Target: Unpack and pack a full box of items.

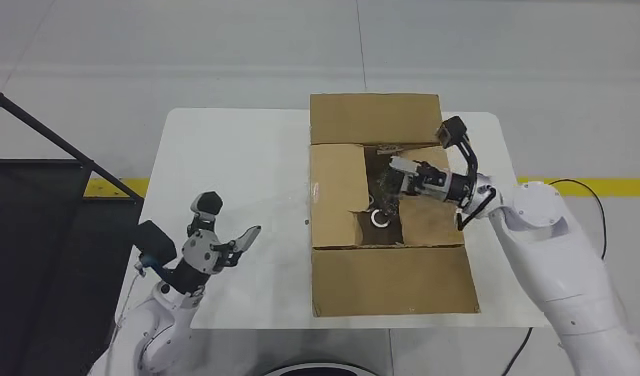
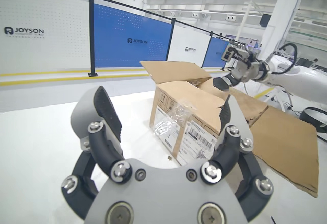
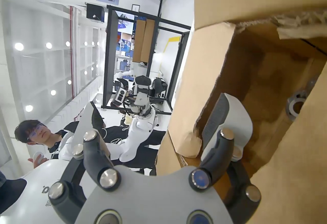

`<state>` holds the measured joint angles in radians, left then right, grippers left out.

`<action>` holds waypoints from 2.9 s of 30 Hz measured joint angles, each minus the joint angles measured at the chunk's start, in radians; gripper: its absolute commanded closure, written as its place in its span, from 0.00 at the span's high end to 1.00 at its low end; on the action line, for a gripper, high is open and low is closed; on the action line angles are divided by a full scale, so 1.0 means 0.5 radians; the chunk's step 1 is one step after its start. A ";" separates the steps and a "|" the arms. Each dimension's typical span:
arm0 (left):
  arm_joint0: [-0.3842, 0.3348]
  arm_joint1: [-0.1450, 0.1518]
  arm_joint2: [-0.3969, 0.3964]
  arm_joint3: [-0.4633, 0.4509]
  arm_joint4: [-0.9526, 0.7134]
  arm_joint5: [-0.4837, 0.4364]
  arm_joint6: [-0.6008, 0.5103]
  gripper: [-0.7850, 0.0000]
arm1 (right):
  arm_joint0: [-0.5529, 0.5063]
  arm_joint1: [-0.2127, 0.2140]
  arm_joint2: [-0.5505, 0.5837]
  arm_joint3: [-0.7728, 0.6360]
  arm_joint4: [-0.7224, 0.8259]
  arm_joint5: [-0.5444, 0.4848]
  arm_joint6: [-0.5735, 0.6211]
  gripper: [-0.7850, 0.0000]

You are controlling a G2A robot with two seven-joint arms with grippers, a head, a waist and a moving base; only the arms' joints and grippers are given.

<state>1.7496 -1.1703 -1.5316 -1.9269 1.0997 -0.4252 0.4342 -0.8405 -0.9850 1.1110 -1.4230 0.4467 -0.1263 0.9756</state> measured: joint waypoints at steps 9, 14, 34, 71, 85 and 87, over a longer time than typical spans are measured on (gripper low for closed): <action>0.099 0.004 -0.097 -0.035 -0.020 -0.026 0.027 1.00 | 0.049 -0.070 -0.208 0.070 -0.011 0.078 -0.095 1.00; 0.123 0.002 -0.126 -0.038 -0.032 -0.029 0.043 1.00 | 0.115 -0.114 -0.285 0.109 0.079 0.040 -0.096 1.00; 0.354 -0.016 -0.394 -0.070 -0.138 0.131 0.281 1.00 | 0.310 -0.284 -0.571 -0.206 0.073 -0.007 -0.393 1.00; 0.400 -0.060 -0.603 -0.284 -0.250 0.050 0.161 1.00 | 0.213 -0.464 -0.575 -0.209 -0.283 -0.168 -0.632 1.00; -0.151 -0.042 -0.289 -0.590 -0.229 0.047 -0.600 1.00 | -0.583 -0.226 0.518 -0.837 -0.212 -0.613 -0.273 1.00; -0.282 -0.044 -0.151 -0.578 -0.188 0.062 -0.745 1.00 | -0.723 -0.204 0.694 -0.889 -0.151 -0.721 -0.220 1.00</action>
<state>1.6086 -1.1921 -1.6070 -2.2158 1.0056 -0.3942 0.0617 -1.2018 -1.0869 1.4582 -1.8676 0.3713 -0.4866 0.8658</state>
